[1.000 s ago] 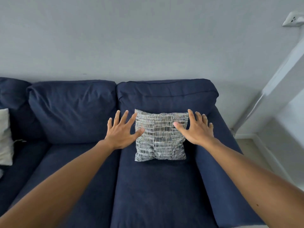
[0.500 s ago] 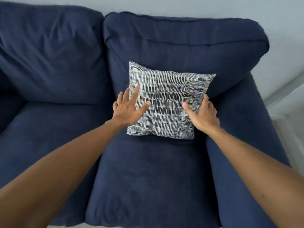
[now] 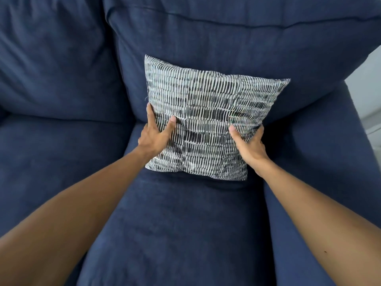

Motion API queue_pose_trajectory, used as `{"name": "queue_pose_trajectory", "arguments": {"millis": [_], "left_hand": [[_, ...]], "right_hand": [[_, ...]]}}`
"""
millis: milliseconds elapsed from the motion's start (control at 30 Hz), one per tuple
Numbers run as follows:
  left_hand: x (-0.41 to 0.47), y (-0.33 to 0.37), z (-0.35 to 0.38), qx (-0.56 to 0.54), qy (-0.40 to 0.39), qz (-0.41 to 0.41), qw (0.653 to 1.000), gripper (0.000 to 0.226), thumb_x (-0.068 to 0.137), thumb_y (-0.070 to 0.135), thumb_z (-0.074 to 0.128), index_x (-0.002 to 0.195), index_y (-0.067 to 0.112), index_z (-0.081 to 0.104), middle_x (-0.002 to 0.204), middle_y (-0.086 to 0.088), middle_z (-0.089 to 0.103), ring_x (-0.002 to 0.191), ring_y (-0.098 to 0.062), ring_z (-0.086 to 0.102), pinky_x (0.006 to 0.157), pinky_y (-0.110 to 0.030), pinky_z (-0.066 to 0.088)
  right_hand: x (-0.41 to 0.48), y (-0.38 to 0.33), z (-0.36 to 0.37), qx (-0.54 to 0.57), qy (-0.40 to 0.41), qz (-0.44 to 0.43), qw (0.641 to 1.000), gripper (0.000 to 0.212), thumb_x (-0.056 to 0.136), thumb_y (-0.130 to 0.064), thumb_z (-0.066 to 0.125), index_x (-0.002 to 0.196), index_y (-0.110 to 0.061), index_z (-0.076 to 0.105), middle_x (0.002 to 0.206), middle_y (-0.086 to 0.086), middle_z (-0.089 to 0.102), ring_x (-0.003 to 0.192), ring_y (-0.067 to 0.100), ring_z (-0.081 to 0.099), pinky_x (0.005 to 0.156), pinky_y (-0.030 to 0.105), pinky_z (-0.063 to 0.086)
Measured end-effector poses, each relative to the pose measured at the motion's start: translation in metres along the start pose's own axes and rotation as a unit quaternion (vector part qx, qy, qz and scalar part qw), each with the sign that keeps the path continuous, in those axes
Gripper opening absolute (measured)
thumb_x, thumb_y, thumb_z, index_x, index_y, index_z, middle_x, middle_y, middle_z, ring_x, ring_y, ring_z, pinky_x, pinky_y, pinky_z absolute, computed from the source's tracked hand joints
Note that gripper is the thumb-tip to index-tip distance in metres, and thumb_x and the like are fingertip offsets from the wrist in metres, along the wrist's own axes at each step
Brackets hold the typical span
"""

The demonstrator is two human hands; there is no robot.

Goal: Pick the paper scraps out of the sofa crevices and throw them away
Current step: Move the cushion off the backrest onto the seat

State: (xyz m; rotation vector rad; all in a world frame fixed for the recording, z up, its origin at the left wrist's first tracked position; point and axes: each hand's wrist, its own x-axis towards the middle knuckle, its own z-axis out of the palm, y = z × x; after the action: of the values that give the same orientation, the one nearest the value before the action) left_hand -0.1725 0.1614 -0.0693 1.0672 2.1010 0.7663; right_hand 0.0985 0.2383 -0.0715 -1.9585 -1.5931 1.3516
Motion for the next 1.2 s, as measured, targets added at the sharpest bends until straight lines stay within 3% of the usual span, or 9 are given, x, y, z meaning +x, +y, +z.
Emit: {"name": "queue_pose_trajectory", "arguments": {"millis": [233,333,433,533,700,800,933,1100,1200], "left_hand": [[-0.007,0.008,-0.001,-0.052,0.034,0.062,0.996,0.09,0.09,0.072,0.04,0.156,0.027,0.0,0.156,-0.007,0.038,0.136,-0.028,0.044,0.11,-0.045,0.039],[-0.015,0.014,-0.006,-0.053,0.087,0.105,0.989,0.074,0.096,0.065,0.039,0.153,0.023,0.018,0.127,0.014,0.058,0.1,0.005,0.06,0.084,-0.023,0.05],[-0.021,0.023,-0.013,-0.052,0.12,0.121,0.984,0.062,0.097,0.062,0.039,0.146,0.024,0.032,0.093,0.019,0.061,0.068,-0.001,0.059,0.054,-0.005,0.043],[-0.03,0.029,-0.024,-0.054,0.127,0.135,0.981,0.056,0.098,0.062,0.038,0.142,0.027,0.039,0.092,0.013,0.065,0.071,-0.009,0.061,0.054,-0.006,0.044],[-0.054,0.031,-0.04,-0.054,0.112,0.111,0.986,0.062,0.097,0.065,0.037,0.144,0.025,0.04,0.093,-0.01,0.071,0.067,-0.022,0.062,0.055,-0.02,0.049],[-0.072,0.023,-0.048,-0.048,0.099,0.104,0.988,0.06,0.095,0.069,0.037,0.139,0.029,0.044,0.089,-0.01,0.071,0.063,-0.015,0.059,0.051,-0.019,0.049],[-0.097,0.003,-0.056,-0.033,0.083,0.068,0.994,0.066,0.092,0.072,0.036,0.14,0.027,0.046,0.096,0.002,0.07,0.081,-0.015,0.067,0.073,-0.032,0.056],[-0.137,-0.036,-0.053,-0.012,0.058,0.051,0.997,0.054,0.094,0.069,0.037,0.133,0.035,0.051,0.089,0.002,0.072,0.079,-0.021,0.068,0.063,-0.025,0.053],[-0.16,-0.062,-0.048,0.013,0.039,0.03,0.999,0.061,0.093,0.07,0.036,0.139,0.031,0.047,0.076,-0.001,0.069,0.057,-0.009,0.062,0.049,-0.019,0.046]], "right_hand": [[0.004,-0.003,0.002,0.06,0.02,-0.018,0.998,0.127,0.067,-0.092,0.052,0.159,-0.027,-0.007,0.166,0.005,0.021,0.148,0.032,0.028,0.118,0.054,0.029],[-0.003,-0.004,-0.002,0.053,0.046,-0.043,0.997,0.116,0.067,-0.092,0.05,0.156,-0.027,0.014,0.157,0.002,0.039,0.14,0.031,0.04,0.113,0.052,0.037],[-0.012,-0.006,-0.008,0.062,0.076,-0.084,0.992,0.091,0.073,-0.086,0.054,0.145,-0.031,0.037,0.138,-0.009,0.056,0.127,0.022,0.052,0.103,0.039,0.041],[-0.023,-0.01,-0.014,0.065,0.078,-0.09,0.991,0.084,0.074,-0.085,0.055,0.139,-0.033,0.046,0.133,-0.011,0.059,0.126,0.021,0.053,0.106,0.042,0.042],[-0.052,-0.015,-0.021,0.061,0.076,-0.072,0.993,0.093,0.07,-0.089,0.052,0.14,-0.027,0.047,0.137,-0.006,0.057,0.129,0.023,0.05,0.105,0.044,0.042],[-0.075,-0.013,-0.018,0.055,0.073,-0.053,0.994,0.097,0.07,-0.089,0.052,0.142,-0.023,0.046,0.142,-0.001,0.053,0.135,0.026,0.045,0.109,0.051,0.04],[-0.11,0.001,-0.004,0.046,0.072,-0.021,0.996,0.099,0.075,-0.085,0.054,0.146,-0.018,0.041,0.146,0.003,0.05,0.137,0.03,0.043,0.108,0.049,0.041],[-0.15,0.039,0.023,0.037,0.05,0.031,0.998,0.109,0.072,-0.087,0.054,0.151,-0.014,0.035,0.151,0.008,0.046,0.14,0.033,0.039,0.112,0.053,0.038],[-0.173,0.066,0.042,0.021,0.05,0.059,0.997,0.115,0.075,-0.085,0.054,0.157,-0.011,0.023,0.16,0.01,0.033,0.147,0.034,0.027,0.114,0.051,0.031]]}}
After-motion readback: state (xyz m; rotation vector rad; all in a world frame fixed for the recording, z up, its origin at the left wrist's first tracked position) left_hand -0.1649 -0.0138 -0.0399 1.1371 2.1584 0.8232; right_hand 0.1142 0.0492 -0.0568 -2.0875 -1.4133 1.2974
